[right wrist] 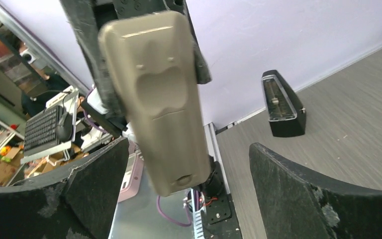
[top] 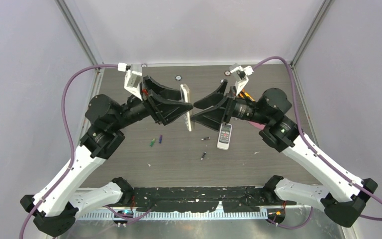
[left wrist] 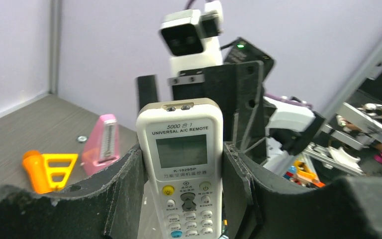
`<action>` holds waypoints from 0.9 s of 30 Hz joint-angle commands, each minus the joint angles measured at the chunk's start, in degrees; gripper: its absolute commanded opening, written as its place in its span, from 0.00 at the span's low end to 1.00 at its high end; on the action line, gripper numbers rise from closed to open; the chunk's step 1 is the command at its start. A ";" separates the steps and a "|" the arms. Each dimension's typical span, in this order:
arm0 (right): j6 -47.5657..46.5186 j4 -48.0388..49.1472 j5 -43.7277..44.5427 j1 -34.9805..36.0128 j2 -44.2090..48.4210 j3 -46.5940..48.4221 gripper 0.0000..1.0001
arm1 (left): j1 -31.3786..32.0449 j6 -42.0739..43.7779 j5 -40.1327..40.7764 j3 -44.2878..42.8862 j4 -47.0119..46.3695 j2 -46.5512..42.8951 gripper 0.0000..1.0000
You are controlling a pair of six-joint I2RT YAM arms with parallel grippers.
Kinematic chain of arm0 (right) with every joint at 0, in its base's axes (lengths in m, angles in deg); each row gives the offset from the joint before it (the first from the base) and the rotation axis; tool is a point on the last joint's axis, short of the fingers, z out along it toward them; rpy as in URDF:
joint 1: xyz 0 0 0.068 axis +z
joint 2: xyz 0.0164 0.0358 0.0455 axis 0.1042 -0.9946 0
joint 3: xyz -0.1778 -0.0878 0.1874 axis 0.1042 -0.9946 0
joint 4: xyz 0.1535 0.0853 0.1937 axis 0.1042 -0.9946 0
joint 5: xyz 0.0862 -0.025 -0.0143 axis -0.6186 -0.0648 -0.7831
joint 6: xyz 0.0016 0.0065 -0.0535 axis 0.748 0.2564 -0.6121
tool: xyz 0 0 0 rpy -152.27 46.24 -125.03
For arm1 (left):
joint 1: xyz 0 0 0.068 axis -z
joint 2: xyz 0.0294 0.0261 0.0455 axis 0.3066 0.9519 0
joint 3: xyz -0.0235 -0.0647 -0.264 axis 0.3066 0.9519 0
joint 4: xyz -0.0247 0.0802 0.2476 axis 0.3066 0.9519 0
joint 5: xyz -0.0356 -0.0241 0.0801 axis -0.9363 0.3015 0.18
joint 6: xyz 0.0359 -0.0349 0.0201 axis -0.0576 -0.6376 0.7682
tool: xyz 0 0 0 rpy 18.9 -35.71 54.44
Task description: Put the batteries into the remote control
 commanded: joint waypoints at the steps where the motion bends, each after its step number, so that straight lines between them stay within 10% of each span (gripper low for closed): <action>1: -2.75 2.79 -1.34 3.57 -2.96 5.26 0.95 | -0.19 -4.38 -8.28 -1.59 -10.34 -1.37 0.00; 9: -7.35 0.13 -2.56 7.30 -5.03 7.12 0.99 | -0.24 -4.56 -9.69 -1.12 -12.39 -1.49 0.00; 24: -11.91 -5.98 3.58 10.54 -6.44 8.74 0.36 | -0.25 -2.66 -2.68 1.34 -10.37 -2.57 0.01; 27: -14.54 -10.37 7.88 11.42 -6.39 9.81 0.28 | -0.21 -1.55 -1.17 2.00 -8.92 -2.82 0.49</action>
